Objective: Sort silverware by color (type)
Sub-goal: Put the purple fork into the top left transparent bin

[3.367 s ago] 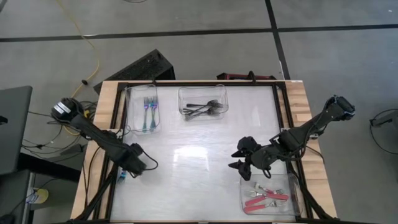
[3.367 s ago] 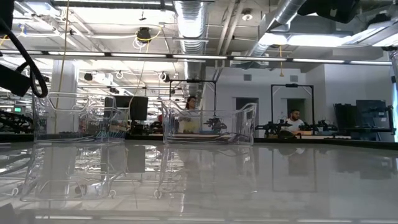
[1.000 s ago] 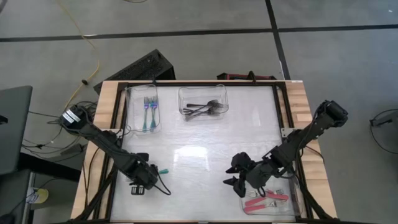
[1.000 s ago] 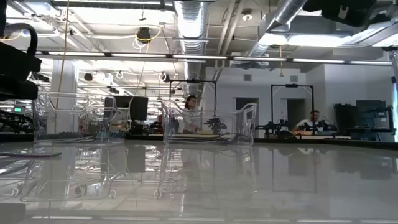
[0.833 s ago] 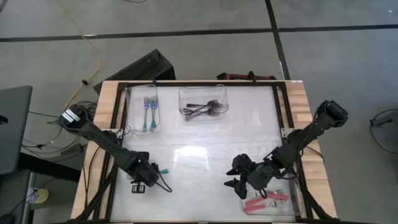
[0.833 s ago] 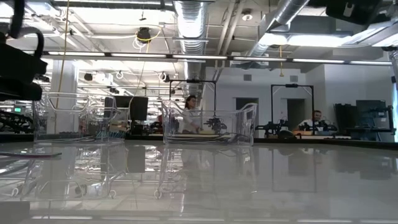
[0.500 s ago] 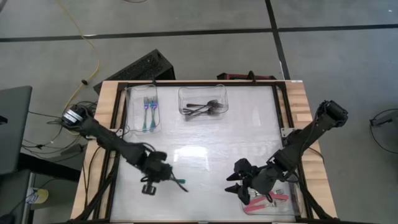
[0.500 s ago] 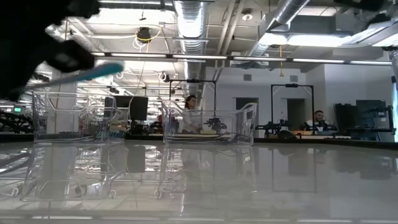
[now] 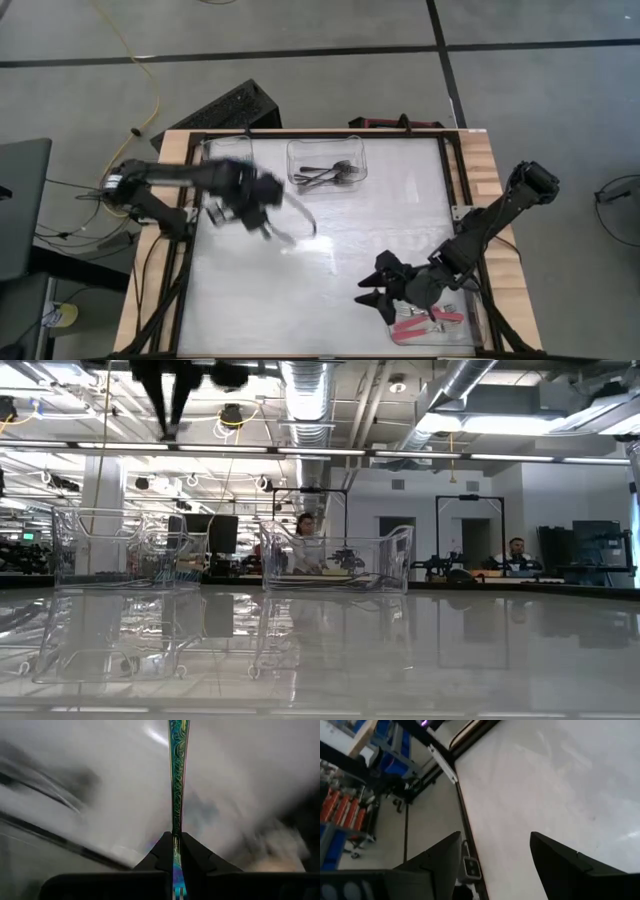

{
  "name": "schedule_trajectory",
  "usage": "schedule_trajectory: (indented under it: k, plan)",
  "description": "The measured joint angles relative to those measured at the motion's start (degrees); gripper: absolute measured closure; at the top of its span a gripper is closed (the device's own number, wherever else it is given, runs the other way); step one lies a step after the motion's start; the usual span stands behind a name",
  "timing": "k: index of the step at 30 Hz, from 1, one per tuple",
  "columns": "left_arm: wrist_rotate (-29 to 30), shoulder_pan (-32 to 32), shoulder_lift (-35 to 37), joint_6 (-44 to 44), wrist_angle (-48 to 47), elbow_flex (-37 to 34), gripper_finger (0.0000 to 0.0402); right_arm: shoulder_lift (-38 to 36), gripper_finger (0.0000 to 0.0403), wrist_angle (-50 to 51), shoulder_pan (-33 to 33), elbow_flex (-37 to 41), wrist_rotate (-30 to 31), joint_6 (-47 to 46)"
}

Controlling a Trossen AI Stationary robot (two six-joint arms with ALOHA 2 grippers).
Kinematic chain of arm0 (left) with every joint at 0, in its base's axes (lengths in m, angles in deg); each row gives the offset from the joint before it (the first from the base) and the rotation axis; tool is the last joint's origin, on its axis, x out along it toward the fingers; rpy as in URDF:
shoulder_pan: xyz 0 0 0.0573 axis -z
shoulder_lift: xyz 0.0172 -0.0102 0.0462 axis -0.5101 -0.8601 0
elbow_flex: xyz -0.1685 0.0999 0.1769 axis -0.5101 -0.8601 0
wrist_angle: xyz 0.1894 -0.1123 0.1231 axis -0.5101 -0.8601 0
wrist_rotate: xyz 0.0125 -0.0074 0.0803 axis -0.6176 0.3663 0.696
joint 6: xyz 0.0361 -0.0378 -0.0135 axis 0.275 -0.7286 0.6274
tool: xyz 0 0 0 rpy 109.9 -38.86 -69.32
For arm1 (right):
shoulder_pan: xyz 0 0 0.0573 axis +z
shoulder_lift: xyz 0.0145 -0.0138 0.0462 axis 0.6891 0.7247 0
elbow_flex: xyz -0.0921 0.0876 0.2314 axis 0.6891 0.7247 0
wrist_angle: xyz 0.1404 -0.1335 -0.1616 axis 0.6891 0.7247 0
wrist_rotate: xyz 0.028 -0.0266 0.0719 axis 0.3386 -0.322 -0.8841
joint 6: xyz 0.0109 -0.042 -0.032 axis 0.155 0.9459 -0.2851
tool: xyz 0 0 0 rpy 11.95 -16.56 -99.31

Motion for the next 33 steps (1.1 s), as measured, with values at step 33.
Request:
schedule_trajectory:
  k: [33]
  plan:
    - [8.84,-42.48,0.52,28.69,5.27,-16.00,0.0299,4.09,0.0143,-1.97,0.24,0.02,6.77,-7.00]
